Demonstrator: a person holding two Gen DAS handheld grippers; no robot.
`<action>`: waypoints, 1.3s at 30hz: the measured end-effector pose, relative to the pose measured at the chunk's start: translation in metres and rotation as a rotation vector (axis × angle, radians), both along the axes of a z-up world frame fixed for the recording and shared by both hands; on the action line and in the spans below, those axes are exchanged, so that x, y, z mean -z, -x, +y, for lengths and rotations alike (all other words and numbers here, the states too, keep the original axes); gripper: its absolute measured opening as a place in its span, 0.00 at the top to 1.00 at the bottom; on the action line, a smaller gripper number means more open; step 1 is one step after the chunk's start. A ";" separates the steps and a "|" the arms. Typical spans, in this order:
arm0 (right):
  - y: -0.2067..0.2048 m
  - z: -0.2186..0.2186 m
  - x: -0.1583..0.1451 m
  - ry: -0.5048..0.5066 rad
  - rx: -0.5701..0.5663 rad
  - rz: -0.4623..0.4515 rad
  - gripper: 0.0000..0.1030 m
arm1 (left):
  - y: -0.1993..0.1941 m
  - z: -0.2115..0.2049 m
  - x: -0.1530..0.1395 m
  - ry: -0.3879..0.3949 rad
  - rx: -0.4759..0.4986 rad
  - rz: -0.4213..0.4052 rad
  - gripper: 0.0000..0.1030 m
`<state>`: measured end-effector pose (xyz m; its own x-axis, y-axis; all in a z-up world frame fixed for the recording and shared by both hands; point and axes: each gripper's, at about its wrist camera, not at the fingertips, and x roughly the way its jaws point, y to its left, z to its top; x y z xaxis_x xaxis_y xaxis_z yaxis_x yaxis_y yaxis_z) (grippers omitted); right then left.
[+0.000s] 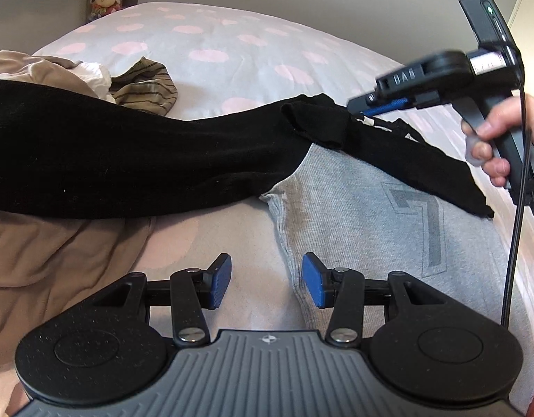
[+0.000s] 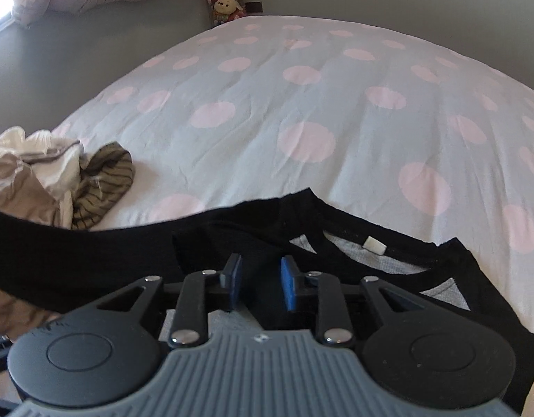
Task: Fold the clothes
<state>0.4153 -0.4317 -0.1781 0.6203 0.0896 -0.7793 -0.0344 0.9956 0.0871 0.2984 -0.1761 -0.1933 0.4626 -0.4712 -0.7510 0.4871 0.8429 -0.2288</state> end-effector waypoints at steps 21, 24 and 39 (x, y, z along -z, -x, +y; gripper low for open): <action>0.024 0.027 0.013 -0.356 0.049 -0.002 0.94 | -0.004 0.005 0.006 -0.015 -0.029 0.041 0.56; 0.029 0.036 0.019 -0.362 0.035 0.026 0.87 | -0.003 0.005 0.004 -0.013 -0.033 0.030 0.56; 0.180 -0.054 0.009 -0.165 0.127 -0.102 0.74 | 0.024 -0.026 -0.009 -0.121 0.057 -0.154 0.56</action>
<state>0.2351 -0.4859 -0.1874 0.7095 0.1271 -0.6931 0.0729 0.9651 0.2516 0.2743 -0.2024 -0.1841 0.5515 -0.4107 -0.7261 0.5559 0.8299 -0.0472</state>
